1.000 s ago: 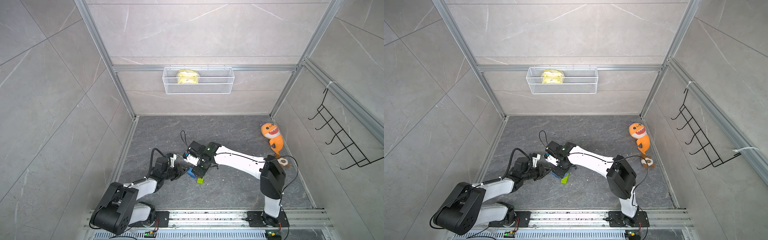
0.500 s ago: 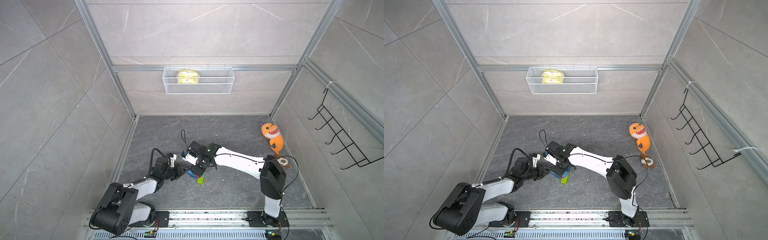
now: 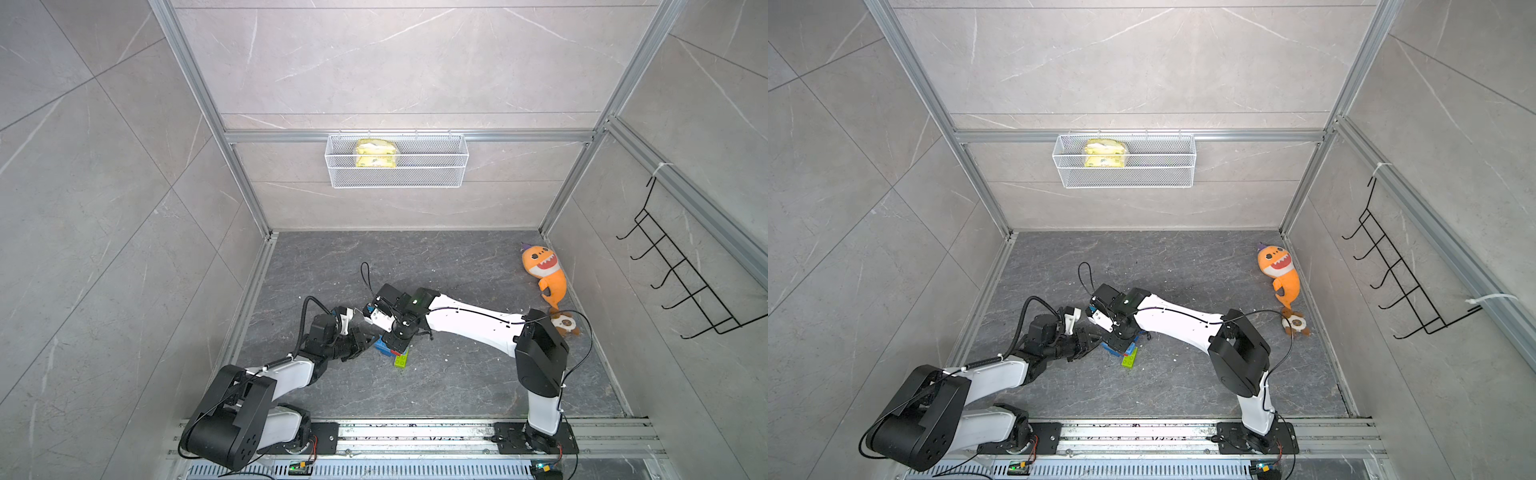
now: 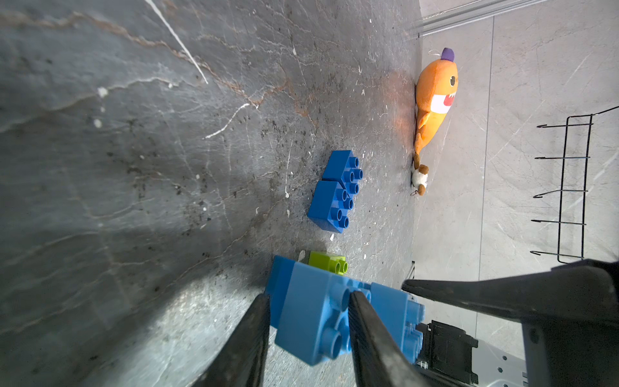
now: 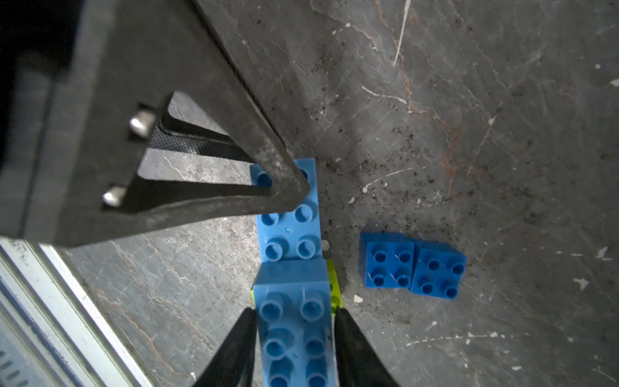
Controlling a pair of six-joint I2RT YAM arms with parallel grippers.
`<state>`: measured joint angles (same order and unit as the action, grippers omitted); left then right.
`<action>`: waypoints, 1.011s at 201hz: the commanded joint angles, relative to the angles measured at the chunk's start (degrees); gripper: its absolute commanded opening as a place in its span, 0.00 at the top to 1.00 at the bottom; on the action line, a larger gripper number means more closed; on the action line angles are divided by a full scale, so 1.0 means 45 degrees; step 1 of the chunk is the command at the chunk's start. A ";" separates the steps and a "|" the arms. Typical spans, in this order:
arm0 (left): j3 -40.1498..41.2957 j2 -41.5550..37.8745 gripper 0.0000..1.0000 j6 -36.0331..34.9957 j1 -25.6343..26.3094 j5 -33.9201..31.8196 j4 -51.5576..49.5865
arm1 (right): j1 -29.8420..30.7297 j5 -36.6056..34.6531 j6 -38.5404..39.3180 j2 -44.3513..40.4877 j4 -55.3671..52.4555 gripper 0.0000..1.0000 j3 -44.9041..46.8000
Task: Assemble a heart with lego
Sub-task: Assemble the lego brick with the lego brick.
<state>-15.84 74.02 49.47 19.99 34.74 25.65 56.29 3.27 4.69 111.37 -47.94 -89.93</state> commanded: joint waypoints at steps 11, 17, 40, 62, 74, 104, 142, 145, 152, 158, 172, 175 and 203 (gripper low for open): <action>-0.0170 -0.0251 0.58 -0.0213 0.0047 0.0019 -0.0074 | -0.0010 0.0133 0.0100 0.0309 -0.0330 0.61 -0.0123; -0.0159 -0.0273 0.58 -0.0212 0.0049 0.0019 -0.0070 | -0.0009 0.0133 0.0092 0.0299 -0.0304 0.63 -0.0113; -0.0121 -0.0296 0.58 -0.0213 0.0042 -0.0009 -0.0075 | -0.0009 0.0211 0.0141 0.0290 -0.0323 0.68 -0.0055; -0.0131 -0.0296 0.58 -0.0213 0.0048 0.0004 -0.0075 | -0.0009 0.0286 0.0261 0.0309 -0.0284 0.71 0.0082; -0.0153 -0.0294 0.58 -0.0232 0.0041 -0.0006 -0.0093 | -0.0009 0.0287 0.0389 0.0328 -0.0264 0.73 0.0153; -0.0189 -0.0277 0.58 -0.0253 0.0032 -0.0005 -0.0114 | -0.0276 0.0715 0.0964 0.0367 -0.0398 0.75 0.0165; -0.0230 -0.0238 0.58 -0.0252 0.0043 0.0019 -0.0084 | -0.0536 0.1051 0.1643 0.0754 -0.1165 0.75 -0.0556; -0.0246 -0.0238 0.58 -0.0252 0.0042 0.0005 -0.0091 | -0.0554 0.1078 0.1679 0.0816 -0.1263 0.75 -0.0635; -0.0251 -0.0238 0.58 -0.0252 0.0039 0.0000 -0.0099 | -0.0572 0.1137 0.1766 0.0961 -0.1472 0.75 -0.0867; -0.0250 -0.0238 0.58 -0.0262 0.0032 0.0014 -0.0112 | -0.0573 0.1175 0.1799 0.1068 -0.1601 0.75 -0.1006; -0.0250 -0.0208 0.58 -0.0268 0.0046 -0.0001 -0.0121 | -0.0560 0.1384 0.1867 0.1315 -0.1793 0.75 -0.1253; -0.0246 -0.0200 0.58 -0.0276 0.0038 -0.0005 -0.0105 | -0.0567 0.1442 0.1868 0.1355 -0.1815 0.75 -0.1271; -0.0289 -0.0083 0.58 -0.0271 0.0033 0.0015 -0.0036 | -0.0553 0.1683 0.1871 0.1721 -0.1931 0.76 -0.1190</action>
<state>-15.84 73.73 49.41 19.99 34.68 25.28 53.87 9.32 11.86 115.63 -53.91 -95.44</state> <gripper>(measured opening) 0.420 0.338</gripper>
